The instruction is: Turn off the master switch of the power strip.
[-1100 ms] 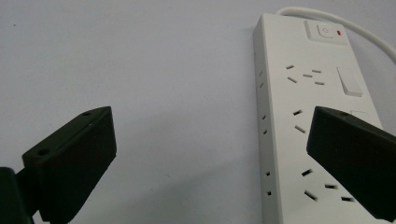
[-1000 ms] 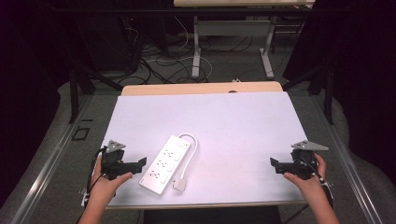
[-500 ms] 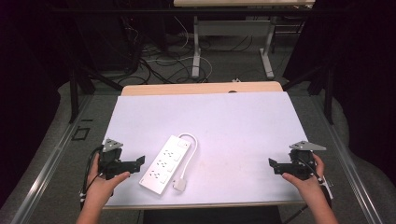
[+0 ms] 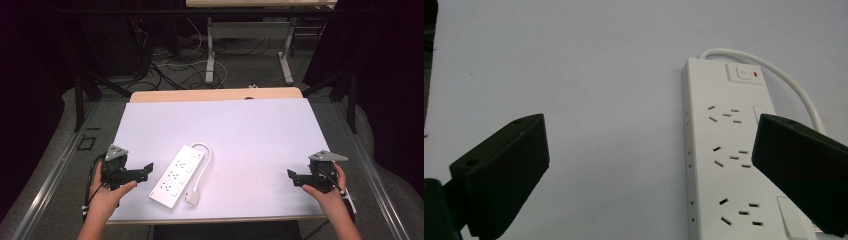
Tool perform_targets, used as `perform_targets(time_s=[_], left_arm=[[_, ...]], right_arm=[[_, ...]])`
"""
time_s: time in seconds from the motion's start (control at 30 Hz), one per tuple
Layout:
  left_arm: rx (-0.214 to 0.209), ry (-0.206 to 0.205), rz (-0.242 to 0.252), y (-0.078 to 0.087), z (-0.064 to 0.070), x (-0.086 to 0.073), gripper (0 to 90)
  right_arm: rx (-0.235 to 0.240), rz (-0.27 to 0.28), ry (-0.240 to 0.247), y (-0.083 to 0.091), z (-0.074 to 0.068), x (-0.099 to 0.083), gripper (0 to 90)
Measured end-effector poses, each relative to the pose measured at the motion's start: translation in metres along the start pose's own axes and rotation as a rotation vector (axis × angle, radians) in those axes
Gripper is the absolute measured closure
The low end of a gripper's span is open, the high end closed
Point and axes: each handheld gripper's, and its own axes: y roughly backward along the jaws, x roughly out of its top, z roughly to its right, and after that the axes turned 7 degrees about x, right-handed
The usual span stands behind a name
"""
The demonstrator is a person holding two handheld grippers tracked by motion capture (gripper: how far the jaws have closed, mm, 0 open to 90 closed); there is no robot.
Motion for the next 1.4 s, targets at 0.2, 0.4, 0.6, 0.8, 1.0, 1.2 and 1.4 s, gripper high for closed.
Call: perform_targets(time_s=[0.2, 0.4, 0.6, 0.8, 1.0, 1.2, 1.4], left_arm=[[-0.025, -0.021, -0.007, 0.002, 0.004, 0.008, 2.7], [-0.034, -0.057, -0.02, 0.002, 0.006, 0.015, 2.8], [-0.047, -0.09, -0.016, 0.002, 0.015, 0.024, 2.8], [-0.06, -0.118, -0.013, 0.002, 0.02, 0.03, 4.1], [-0.071, -0.14, -0.016, 0.001, 0.027, 0.035, 5.2], [-0.08, -0.154, -0.028, -0.002, 0.033, 0.037, 6.4], [-0.083, -0.172, -0.036, -0.005, 0.038, 0.042, 6.5]], right_arm=[[-0.013, 0.019, 0.003, -0.001, -0.001, 0.0, 7.3], [-0.005, 0.014, 0.013, -0.001, 0.0, 0.0, 7.3], [0.009, 0.012, 0.013, -0.001, -0.001, -0.001, 6.3], [0.034, 0.005, 0.028, -0.003, -0.002, -0.002, 1.0], [0.05, -0.001, 0.033, -0.004, -0.003, -0.002, 0.0], [0.053, -0.002, 0.039, -0.005, -0.005, -0.002, 0.0], [0.051, -0.006, 0.05, -0.005, -0.005, -0.002, 0.0]])
